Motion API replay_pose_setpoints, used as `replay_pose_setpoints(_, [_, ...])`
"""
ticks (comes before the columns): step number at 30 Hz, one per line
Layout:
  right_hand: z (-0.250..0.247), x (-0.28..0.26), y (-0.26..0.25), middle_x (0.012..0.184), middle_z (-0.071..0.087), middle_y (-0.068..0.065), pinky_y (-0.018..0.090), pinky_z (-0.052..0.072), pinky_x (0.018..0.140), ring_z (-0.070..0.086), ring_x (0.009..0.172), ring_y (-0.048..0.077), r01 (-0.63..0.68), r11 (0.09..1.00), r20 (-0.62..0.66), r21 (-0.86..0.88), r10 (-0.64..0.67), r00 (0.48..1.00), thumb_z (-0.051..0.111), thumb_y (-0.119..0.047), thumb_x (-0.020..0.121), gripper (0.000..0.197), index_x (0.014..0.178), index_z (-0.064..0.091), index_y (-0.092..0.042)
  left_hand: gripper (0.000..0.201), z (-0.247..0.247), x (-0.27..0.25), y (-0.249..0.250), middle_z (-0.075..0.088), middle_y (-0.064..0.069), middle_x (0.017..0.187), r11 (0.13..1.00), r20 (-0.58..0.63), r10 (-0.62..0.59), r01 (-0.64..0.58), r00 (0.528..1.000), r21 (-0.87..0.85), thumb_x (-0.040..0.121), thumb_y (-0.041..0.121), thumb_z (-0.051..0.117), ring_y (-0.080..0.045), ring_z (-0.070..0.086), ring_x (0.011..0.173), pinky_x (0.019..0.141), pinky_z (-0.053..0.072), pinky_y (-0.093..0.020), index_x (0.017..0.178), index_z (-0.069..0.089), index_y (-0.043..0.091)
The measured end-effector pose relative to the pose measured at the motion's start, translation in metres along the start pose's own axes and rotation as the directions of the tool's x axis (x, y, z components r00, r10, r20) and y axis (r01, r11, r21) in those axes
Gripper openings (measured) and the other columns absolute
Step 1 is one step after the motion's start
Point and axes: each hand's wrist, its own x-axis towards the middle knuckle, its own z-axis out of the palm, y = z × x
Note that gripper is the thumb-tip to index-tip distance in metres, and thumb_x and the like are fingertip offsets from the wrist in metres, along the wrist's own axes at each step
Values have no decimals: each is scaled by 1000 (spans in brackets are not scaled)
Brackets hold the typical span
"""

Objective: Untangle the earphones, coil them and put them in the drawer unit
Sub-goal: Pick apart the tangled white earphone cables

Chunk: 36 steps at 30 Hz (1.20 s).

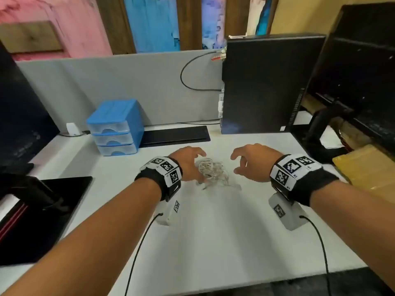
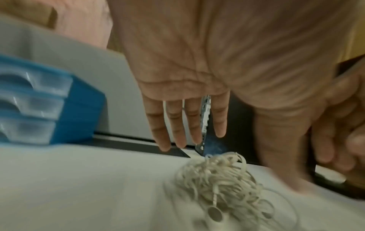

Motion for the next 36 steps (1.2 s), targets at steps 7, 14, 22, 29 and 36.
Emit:
replay_pose_setpoints(7, [31,65,20,108,67,-10,28,46,89,59,99,15,-68,994,107,88,58,993,63,-41,89,37,124,57,-33,131,24,54,-10,28,5,155,999,333,-38,45,942,-12,52,46,93,-18,40,136,110,37,-36,153,10,37])
replay_pose_setpoints(14, [29,86,12,125,61,-2,33,46,98,58,113,22,-95,979,191,179,61,980,56,-34,95,31,125,58,-28,89,-17,73,-20,52,6,139,947,479,-83,218,874,-235,67,64,76,-16,53,123,102,48,-38,143,41,33])
replay_pose_setpoints(22, [44,82,-2,133,56,0,29,44,97,56,116,21,-131,951,275,280,51,960,59,-27,90,35,125,58,-25,72,8,82,-12,71,-7,98,963,379,-271,245,885,116,70,74,65,-21,71,90,84,59,-34,97,67,7])
replay_pose_setpoints(29, [54,61,-4,104,64,3,28,53,77,64,82,16,-93,715,217,693,-84,973,70,-10,86,44,126,55,-22,40,8,63,-24,67,1,96,975,293,-148,188,945,-114,79,59,69,-18,65,90,84,55,-34,91,63,21])
replay_pose_setpoints(36, [38,28,-20,108,69,0,19,54,73,66,89,15,146,505,-116,851,-90,989,72,-14,87,39,122,59,-25,28,-8,5,-20,73,-14,109,389,62,-109,100,992,-916,89,19,68,-24,71,93,84,59,-39,114,62,7])
